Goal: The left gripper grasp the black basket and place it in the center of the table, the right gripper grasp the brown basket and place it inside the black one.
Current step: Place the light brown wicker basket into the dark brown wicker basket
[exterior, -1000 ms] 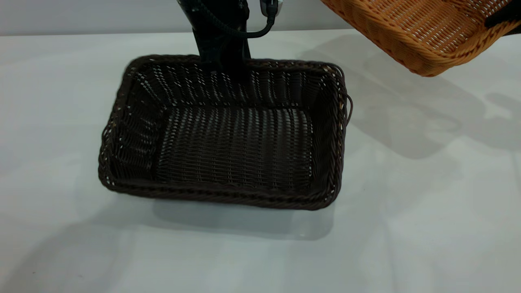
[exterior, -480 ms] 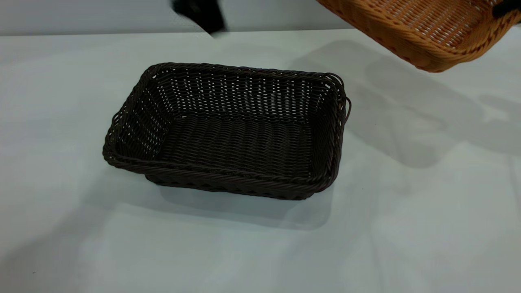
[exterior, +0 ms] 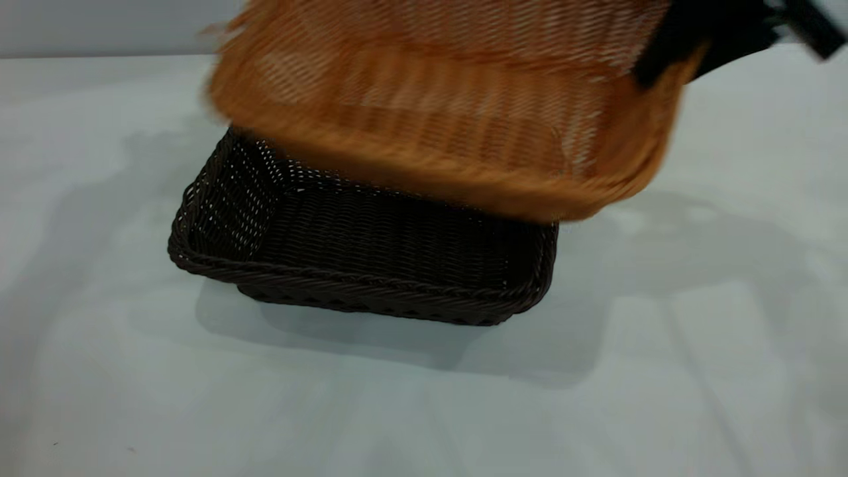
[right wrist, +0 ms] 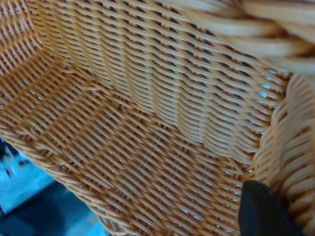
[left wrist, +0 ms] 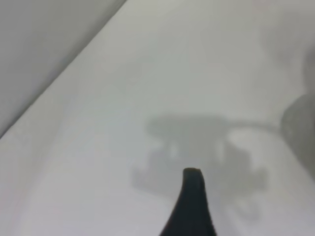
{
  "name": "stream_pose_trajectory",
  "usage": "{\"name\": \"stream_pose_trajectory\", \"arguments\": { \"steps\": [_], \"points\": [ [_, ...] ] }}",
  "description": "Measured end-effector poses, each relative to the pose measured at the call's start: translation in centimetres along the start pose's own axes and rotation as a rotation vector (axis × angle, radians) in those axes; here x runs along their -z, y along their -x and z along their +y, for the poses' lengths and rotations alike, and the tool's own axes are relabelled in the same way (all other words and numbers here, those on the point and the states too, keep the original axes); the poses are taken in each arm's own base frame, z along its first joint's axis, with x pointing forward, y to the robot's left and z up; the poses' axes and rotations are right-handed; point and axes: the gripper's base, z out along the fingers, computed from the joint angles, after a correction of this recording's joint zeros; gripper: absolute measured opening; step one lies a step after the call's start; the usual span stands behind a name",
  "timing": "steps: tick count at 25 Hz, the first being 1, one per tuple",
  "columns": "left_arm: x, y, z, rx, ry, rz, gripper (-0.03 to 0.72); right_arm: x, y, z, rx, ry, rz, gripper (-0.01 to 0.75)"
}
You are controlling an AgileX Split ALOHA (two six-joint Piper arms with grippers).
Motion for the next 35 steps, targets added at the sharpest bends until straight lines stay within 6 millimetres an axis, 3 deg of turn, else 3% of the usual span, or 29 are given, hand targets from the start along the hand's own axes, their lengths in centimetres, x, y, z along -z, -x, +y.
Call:
{"name": "stream_pose_trajectory", "arguments": {
  "steps": [5, 10, 18, 22, 28, 32, 35],
  "points": [
    [0.1, -0.3, 0.4, 0.02, 0.005, 0.002, 0.564, -3.2, -0.5, 2.0, 0.045, -0.026, 0.023, 0.067],
    [0.1, -0.3, 0.4, 0.021, 0.004, 0.003, 0.564, -6.0, 0.1, 0.6, 0.0, -0.058, 0.046, 0.067],
    [0.1, -0.3, 0.4, 0.02, 0.005, 0.002, 0.564, -8.1, 0.9, -0.8, -0.055, -0.066, 0.031, 0.083],
    [0.1, -0.3, 0.4, 0.02, 0.005, 0.001, 0.564, -8.2, 1.0, -0.7, -0.059, -0.046, 0.027, 0.195],
    [0.2, -0.3, 0.4, 0.019, 0.007, 0.0, 0.564, -7.7, 1.6, 0.2, 0.02, -0.017, 0.029, 0.456],
    [1.3, 0.1, 0.4, 0.024, 0.023, -0.019, 0.564, -5.9, 2.9, 2.4, 0.145, 0.018, 0.058, 0.507],
    [4.3, 0.7, 0.2, 0.073, 0.047, -0.055, 0.564, -3.9, 4.0, 4.3, 0.214, 0.017, 0.022, 0.511]
  ]
}}
